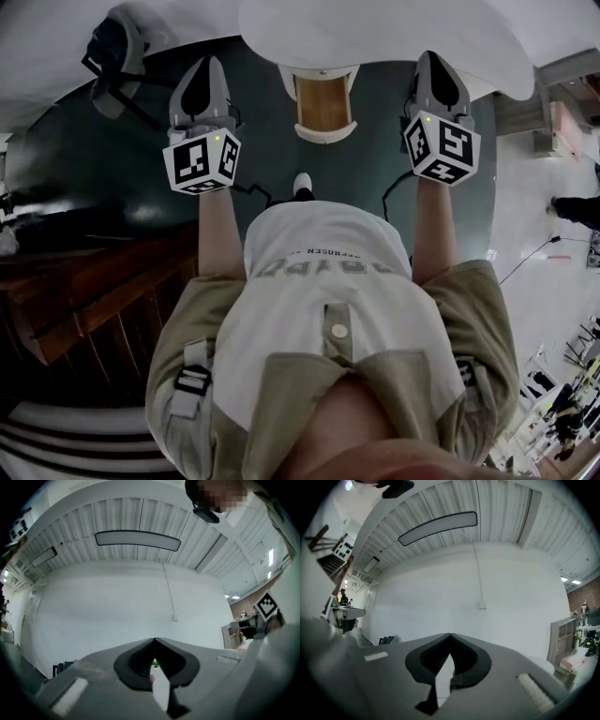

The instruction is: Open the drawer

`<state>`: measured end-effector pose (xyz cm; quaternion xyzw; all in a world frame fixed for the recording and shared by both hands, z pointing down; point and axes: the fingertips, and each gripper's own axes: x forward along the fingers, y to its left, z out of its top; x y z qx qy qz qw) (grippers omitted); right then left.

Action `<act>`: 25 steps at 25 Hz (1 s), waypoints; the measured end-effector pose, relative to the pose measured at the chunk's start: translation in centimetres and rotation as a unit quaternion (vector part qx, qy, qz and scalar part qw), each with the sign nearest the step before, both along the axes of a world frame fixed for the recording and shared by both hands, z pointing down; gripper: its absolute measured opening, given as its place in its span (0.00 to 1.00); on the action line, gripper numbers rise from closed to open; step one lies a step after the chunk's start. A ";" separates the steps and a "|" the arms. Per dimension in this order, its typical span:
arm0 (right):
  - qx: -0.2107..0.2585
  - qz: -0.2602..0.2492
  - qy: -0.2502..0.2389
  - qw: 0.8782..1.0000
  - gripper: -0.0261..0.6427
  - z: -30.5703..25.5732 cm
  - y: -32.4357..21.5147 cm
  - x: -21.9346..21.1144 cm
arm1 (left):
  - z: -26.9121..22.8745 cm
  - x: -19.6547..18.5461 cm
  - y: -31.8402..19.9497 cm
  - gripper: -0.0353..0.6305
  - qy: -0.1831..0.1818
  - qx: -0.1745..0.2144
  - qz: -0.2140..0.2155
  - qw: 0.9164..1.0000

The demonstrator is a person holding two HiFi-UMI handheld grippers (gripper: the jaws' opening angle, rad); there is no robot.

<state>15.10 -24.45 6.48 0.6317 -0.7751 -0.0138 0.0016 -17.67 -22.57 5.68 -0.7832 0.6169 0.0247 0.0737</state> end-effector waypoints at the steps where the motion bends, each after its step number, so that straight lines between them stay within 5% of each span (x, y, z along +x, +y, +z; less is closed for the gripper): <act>1: 0.000 -0.001 -0.001 1.000 0.05 0.0 0.0 0.0 | -0.1 0.1 0.0 0.06 -0.001 0.001 -0.001 1.000; 25: 0.009 -0.004 0.000 1.000 0.04 0.3 -0.6 0.0 | 1.1 0.5 -0.8 0.06 -0.009 -0.020 -0.001 1.000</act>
